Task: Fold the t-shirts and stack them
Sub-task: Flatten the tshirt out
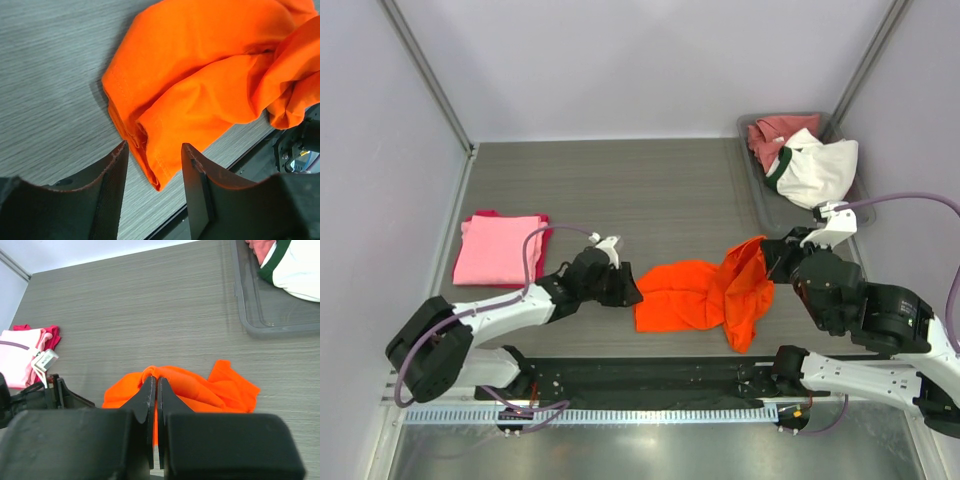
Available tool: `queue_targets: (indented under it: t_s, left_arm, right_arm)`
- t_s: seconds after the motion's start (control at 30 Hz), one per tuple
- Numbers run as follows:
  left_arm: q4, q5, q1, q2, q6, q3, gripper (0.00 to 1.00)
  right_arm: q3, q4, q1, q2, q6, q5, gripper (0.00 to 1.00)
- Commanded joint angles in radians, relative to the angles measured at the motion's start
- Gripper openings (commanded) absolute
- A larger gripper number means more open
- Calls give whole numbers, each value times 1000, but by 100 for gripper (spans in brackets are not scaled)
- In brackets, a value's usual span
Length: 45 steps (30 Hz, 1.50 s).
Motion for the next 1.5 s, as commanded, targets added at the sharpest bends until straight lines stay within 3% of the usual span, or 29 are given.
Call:
queue_targets:
  t_s: [0.0,0.13,0.27,0.53,0.8,0.97,1.13,1.3,1.47]
  left_arm:
    - [62,49,-4,33,-37,36,47]
    - [91,60,-5,85,-57,43,47]
    - [149,77,-7,99,-75,31,35]
    - [173,39,-7,170,-89,75,33]
    - [185,-2,-7,210,-94,80,0]
    - [56,-105,-1,81,-54,121,0]
    - [-189,-294,93,-83,1,224,0]
    - [-304,-292,289,-224,-5,264,0]
    - [-344,-314,439,-293,-32,302,0]
  right_arm:
    - [1,6,-3,2,34,1,1]
    - [-2,6,-3,0,36,-2,1]
    - [3,5,-3,0,37,-13,1]
    - [-2,2,-3,-2,42,-22,1]
    - [-6,-9,-3,-6,48,-19,1]
    - [-40,-11,-3,-11,62,0,1]
    - [-109,14,-3,21,93,41,1]
    - [-160,51,-16,191,70,118,1]
    - [-85,103,-209,374,-56,49,1]
